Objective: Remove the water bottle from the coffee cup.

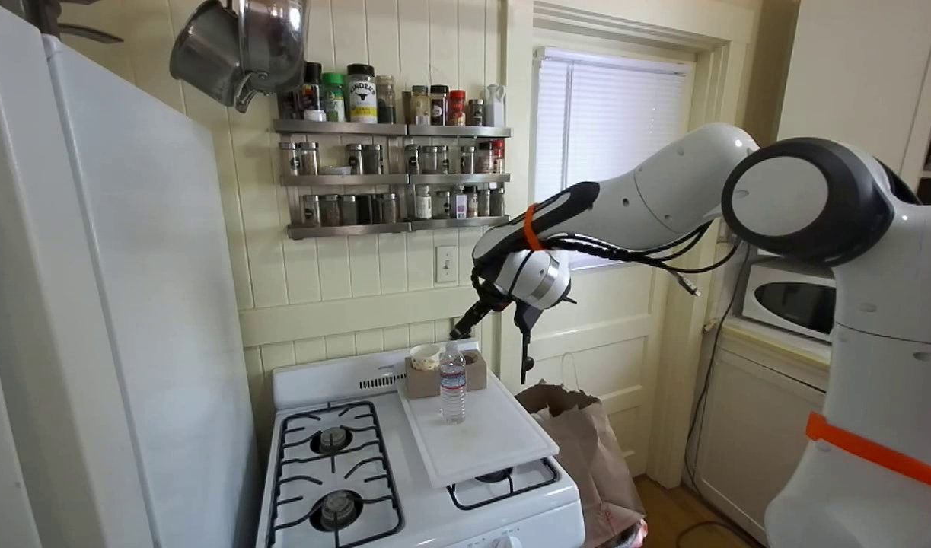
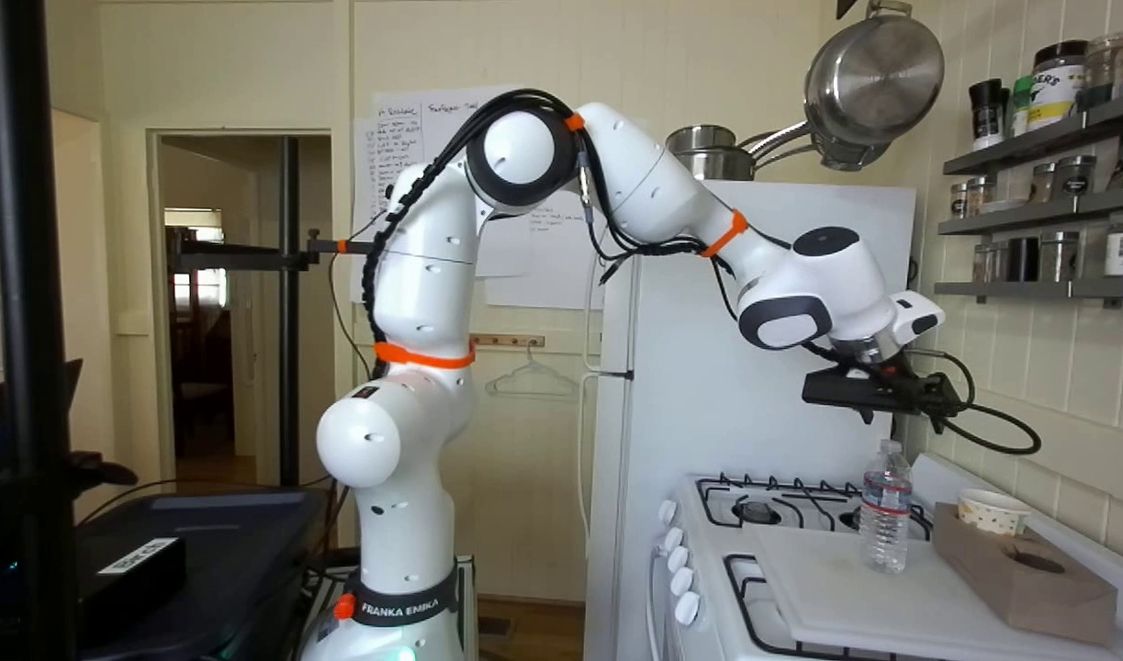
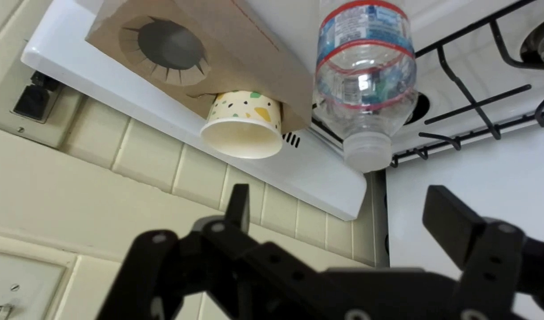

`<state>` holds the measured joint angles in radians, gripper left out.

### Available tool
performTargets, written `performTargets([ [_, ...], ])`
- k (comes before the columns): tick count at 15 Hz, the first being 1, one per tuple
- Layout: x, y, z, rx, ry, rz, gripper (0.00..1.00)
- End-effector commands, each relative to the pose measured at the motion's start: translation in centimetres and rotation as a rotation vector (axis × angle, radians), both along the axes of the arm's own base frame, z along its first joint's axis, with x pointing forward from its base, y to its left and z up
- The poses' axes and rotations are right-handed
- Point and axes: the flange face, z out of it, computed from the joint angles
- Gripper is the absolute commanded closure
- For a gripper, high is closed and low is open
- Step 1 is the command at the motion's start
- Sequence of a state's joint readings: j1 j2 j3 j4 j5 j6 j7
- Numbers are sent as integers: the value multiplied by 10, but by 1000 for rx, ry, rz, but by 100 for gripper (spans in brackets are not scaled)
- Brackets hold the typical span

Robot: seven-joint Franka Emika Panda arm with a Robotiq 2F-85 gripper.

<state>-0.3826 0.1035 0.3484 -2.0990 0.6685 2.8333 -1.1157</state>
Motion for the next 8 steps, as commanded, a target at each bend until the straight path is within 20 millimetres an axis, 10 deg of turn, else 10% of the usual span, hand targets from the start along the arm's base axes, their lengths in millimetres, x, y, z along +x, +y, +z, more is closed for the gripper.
performTargets([
  [1, -10, -3, 7, -49, 41, -49, 0],
  [8, -9, -1, 21, -57, 216, -129, 0],
])
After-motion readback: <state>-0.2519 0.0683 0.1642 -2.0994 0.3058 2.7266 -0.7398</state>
